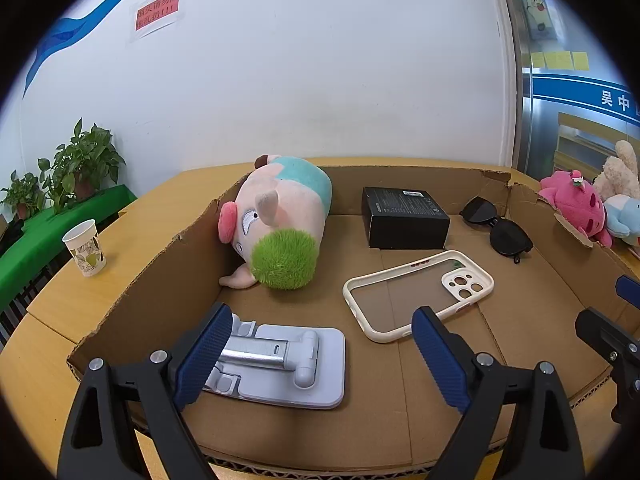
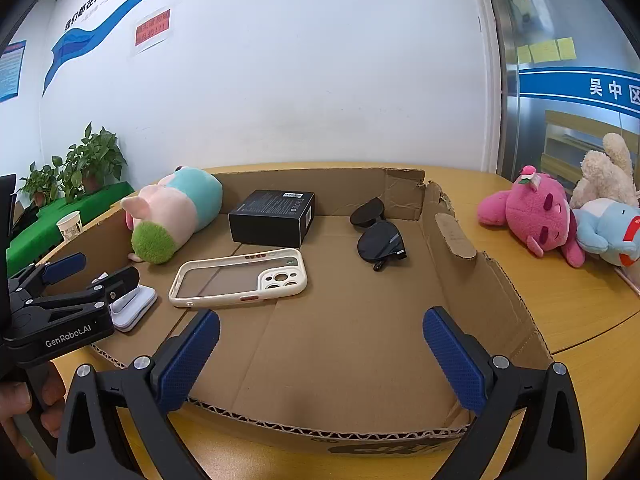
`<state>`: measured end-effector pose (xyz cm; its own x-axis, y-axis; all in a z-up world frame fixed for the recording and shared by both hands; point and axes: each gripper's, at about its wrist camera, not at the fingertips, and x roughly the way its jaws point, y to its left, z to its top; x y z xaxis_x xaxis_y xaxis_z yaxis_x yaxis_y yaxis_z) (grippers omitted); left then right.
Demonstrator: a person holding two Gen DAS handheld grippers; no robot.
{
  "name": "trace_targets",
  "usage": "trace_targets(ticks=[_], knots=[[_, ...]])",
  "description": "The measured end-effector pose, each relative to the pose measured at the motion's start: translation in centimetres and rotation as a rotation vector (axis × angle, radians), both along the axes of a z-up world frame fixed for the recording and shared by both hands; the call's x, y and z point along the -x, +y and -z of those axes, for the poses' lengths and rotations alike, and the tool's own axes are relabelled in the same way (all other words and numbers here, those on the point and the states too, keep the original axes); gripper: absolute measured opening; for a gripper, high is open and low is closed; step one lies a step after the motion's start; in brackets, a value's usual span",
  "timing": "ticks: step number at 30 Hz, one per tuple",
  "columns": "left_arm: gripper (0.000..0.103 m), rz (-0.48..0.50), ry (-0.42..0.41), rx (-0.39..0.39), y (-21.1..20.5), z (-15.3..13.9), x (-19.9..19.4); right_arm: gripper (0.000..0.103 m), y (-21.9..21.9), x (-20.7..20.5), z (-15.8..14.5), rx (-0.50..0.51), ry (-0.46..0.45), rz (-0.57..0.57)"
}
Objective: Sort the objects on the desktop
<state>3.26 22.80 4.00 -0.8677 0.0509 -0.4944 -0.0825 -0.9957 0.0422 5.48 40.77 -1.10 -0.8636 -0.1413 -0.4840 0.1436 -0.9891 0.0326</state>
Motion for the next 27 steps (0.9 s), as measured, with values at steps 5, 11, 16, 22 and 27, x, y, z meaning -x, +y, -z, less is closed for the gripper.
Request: trace_targets(ticks=[5, 11, 16, 22, 27], knots=[[0.093, -0.002, -0.003, 0.002, 0.06, 0.00, -0.13, 0.103, -0.03, -0.07, 0.11, 0.000, 0.000, -0.003], [0.097, 0.001, -0.013, 0.003, 0.19, 0.09, -0.22, 0.103, -0.02, -0.19, 0.20, -0.002, -0.002, -0.009], [0.098, 0.001, -0.018, 0.004, 0.27, 0.09, -0.31, 0.103, 0.09, -0.21, 0.25, -0.003, -0.004, -0.016], [0.099, 0.002, -0.018, 0.004, 0.26, 0.06, -0.30, 0.103, 0.07, -0.24, 0.25, -0.003, -0.004, -0.016], [0.099, 0.002, -0.019, 0.005, 0.26, 0.06, -0.30, 0.103, 0.08, -0.26, 0.25, -0.004, -0.005, -0.016]])
